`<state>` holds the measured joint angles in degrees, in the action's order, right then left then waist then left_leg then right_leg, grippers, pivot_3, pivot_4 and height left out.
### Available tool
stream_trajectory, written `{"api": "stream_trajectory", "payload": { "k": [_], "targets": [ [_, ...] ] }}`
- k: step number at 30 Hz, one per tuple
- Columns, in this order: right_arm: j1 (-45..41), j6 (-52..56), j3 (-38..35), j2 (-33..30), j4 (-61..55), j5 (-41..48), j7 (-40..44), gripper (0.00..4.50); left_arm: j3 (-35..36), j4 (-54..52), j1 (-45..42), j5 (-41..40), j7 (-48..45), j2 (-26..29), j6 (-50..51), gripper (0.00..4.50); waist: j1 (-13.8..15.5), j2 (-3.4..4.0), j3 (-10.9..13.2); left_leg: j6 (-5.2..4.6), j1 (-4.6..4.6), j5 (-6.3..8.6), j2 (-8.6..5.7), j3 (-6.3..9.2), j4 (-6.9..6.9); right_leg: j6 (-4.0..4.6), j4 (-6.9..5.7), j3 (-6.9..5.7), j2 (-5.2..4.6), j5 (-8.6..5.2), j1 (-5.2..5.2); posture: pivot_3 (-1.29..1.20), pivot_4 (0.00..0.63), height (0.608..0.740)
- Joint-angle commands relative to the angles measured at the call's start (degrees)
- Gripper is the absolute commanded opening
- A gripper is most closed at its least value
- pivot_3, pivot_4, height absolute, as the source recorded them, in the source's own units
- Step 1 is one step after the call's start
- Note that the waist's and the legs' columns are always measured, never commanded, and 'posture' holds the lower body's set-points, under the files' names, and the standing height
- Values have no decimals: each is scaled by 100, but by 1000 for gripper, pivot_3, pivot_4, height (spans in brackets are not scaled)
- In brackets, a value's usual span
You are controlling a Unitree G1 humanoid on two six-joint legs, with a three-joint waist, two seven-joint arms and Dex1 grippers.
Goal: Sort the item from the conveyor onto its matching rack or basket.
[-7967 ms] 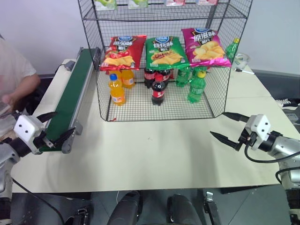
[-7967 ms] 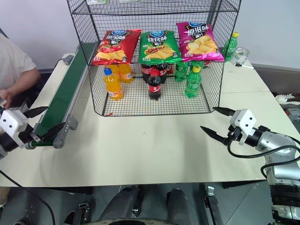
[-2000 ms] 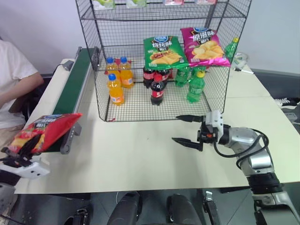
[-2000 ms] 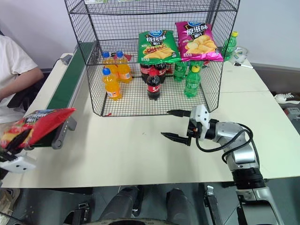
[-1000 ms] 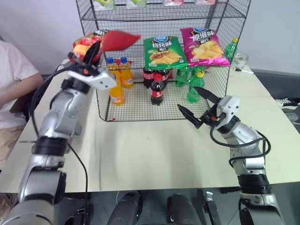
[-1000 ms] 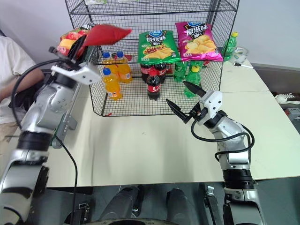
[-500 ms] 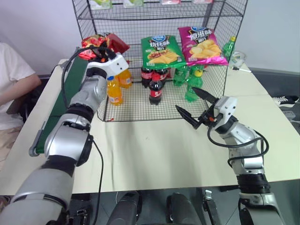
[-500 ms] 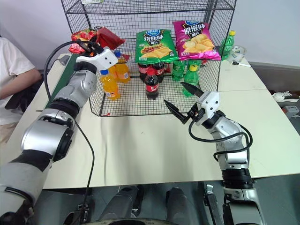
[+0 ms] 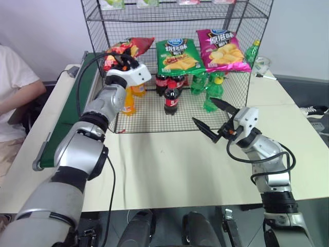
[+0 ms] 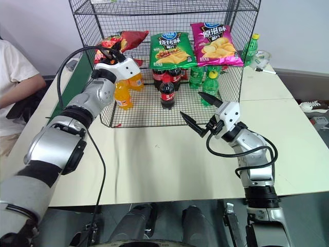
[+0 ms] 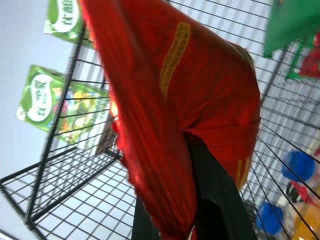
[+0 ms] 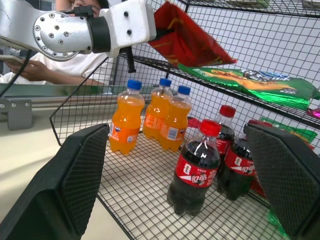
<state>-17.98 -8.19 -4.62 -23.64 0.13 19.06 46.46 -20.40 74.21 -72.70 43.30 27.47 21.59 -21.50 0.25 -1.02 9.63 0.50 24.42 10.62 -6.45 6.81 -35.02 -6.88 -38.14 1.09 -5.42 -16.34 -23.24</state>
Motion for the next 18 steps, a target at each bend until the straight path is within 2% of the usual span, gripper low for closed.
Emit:
{"api": "stream_trajectory", "payload": {
  "k": [1,6,10,11,12,18],
  "targets": [
    [-46,-43,5,-74,-165,25,37,4500,-116,-40,-119,23,318,153,257,38,0,0,0,0,0,0,0,0,0,0,0,0,0,0,0,0,150,740],
    [-33,-11,8,-65,-214,28,34,4500,-231,25,-125,-24,311,156,496,38,-2,0,0,-1,0,0,0,0,-1,0,0,0,0,0,0,0,150,740],
    [19,30,-37,-104,-255,51,41,4500,127,32,1,-560,-204,18,146,38,12,0,0,0,0,0,0,0,-3,0,0,0,0,0,1,0,150,740],
    [30,32,-36,-109,-268,49,44,4500,150,24,12,-606,-191,18,132,565,13,0,0,0,1,0,0,0,-5,0,0,0,-1,0,2,0,150,740],
    [42,34,-36,-112,-281,48,45,4500,132,15,15,-615,-196,25,121,837,11,0,0,0,0,0,-1,0,-5,0,0,0,-1,0,3,0,150,740],
    [93,55,-53,-117,-348,90,25,4500,136,-197,116,-746,-364,108,-120,3688,11,0,0,-1,-1,0,-1,0,-5,0,-2,1,-1,0,3,0,150,740]
  ]
}}
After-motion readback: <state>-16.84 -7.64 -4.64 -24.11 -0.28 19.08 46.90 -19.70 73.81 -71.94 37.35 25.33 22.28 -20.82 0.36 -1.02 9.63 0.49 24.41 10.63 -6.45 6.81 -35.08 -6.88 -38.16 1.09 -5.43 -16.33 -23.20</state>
